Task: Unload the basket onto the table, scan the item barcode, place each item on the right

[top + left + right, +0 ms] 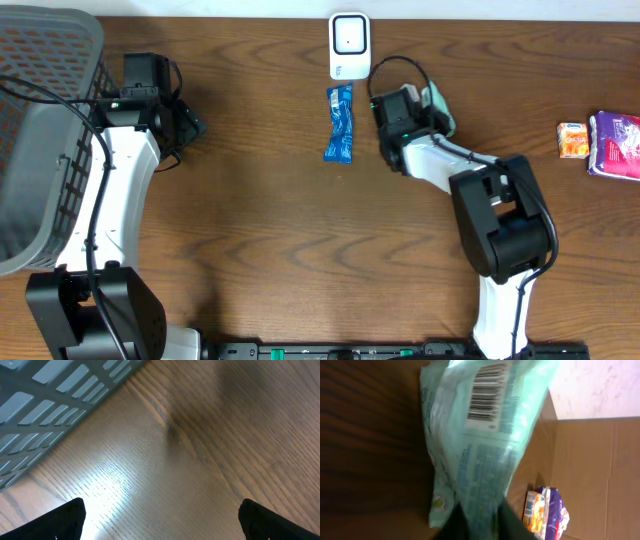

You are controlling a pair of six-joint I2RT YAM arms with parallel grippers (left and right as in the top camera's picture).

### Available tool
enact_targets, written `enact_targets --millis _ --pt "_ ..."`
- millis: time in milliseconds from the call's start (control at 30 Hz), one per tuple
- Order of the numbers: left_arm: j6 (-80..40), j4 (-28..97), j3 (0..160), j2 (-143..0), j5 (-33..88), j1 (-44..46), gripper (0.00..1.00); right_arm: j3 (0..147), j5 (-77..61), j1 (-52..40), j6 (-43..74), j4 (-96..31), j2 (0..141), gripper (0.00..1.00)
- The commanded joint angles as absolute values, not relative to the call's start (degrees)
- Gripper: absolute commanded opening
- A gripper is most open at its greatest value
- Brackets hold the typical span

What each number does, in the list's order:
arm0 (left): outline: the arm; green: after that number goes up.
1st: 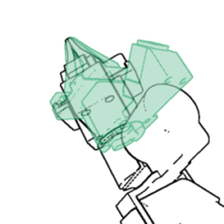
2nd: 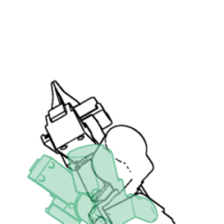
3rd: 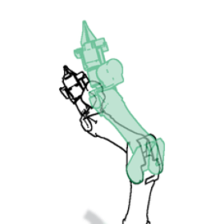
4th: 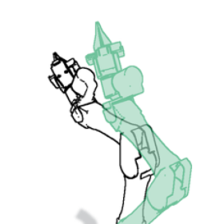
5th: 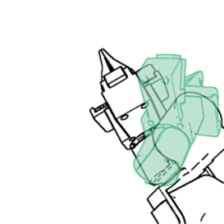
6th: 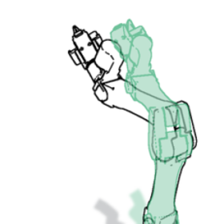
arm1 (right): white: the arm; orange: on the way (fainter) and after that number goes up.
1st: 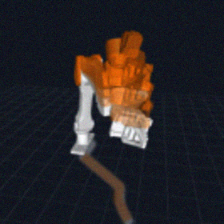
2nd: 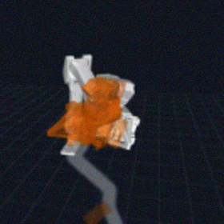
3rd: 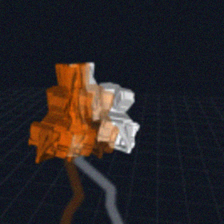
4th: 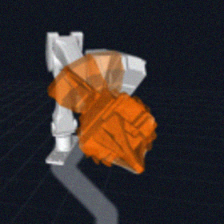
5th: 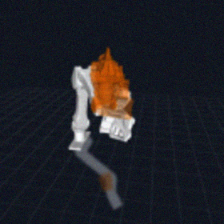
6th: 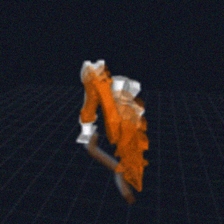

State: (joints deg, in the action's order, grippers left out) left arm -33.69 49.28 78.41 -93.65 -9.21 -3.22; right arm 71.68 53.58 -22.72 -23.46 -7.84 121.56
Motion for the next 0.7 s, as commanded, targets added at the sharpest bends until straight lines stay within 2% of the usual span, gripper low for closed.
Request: enact_targets --millis 0,67,200,333,567,633,667 --pt "-34.4 49.5 78.4 -93.9 -9.9 -3.4 0.98 71.9 52.0 -27.1 -18.2 -8.0 121.2 0.32" --pt "-34.4 49.5 78.4 -93.9 -9.9 -3.4 0.98 71.9 46.8 -29.2 -16.2 -8.7 121.1 0.35" --pt "-34.4 49.5 78.4 -93.9 -9.9 -3.4 0.98 72.2 40.1 -31.7 -11.9 -11.1 119.4 0.49" --pt "-34.4 49.5 78.4 -93.9 -9.9 -3.4 0.98 74.4 36.7 -30.7 -6.4 -14.7 115.4 0.52" --pt "-34.4 49.5 78.4 -93.9 -9.9 -3.4 0.98 77.4 20.6 -20.5 -3.6 -19.4 104.0 0.70" --pt "-34.4 49.5 78.4 -93.9 -9.9 -3.4 0.98 77.4 15.0 -16.2 -3.7 -19.6 102.0 0.72" --pt "-34.4 49.5 78.4 -93.9 -9.9 -3.4 0.98 77.3 11.1 -13.6 -3.6 -19.7 101.4 0.69"
